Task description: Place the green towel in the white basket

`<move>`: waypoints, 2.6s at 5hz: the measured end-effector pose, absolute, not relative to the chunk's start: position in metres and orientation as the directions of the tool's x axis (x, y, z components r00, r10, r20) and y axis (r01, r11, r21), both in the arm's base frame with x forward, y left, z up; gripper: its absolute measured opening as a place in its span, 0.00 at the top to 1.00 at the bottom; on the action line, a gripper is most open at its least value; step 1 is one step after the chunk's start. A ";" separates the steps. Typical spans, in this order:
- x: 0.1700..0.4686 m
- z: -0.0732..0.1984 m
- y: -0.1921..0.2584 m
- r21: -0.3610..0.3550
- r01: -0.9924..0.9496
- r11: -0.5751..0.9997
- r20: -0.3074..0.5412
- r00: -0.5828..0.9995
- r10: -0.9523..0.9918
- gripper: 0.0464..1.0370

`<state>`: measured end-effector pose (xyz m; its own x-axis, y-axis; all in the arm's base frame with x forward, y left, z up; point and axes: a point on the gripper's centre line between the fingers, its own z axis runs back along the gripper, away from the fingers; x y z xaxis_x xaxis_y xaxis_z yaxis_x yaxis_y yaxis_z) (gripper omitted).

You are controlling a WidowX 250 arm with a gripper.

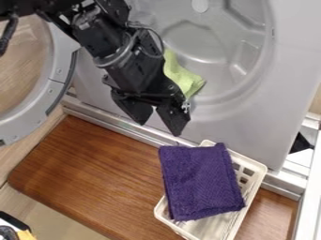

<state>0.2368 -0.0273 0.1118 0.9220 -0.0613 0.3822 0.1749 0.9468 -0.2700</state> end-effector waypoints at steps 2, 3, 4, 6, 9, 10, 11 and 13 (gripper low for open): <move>0.236 0.098 -0.009 -0.262 0.103 0.960 0.332 0.943 -0.011 0.04; 0.243 0.085 0.005 -0.259 0.058 0.964 0.303 0.953 0.024 0.04; 0.261 0.082 0.019 -0.235 0.031 0.971 0.328 0.943 0.049 0.04; 0.303 0.072 0.027 -0.178 0.028 0.984 0.345 0.938 0.036 0.04; 0.349 0.053 0.040 -0.156 0.016 0.988 0.361 0.932 0.041 0.04; 0.362 0.044 0.041 -0.148 0.020 0.989 0.337 0.941 0.031 0.08; 0.365 0.045 0.042 -0.143 0.014 0.990 0.352 0.935 0.038 0.37; 0.350 0.052 0.033 -0.177 0.017 0.984 0.374 0.926 0.051 0.86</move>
<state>0.3503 0.0332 0.0524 0.9258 0.0515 0.3744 0.0167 0.9841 -0.1766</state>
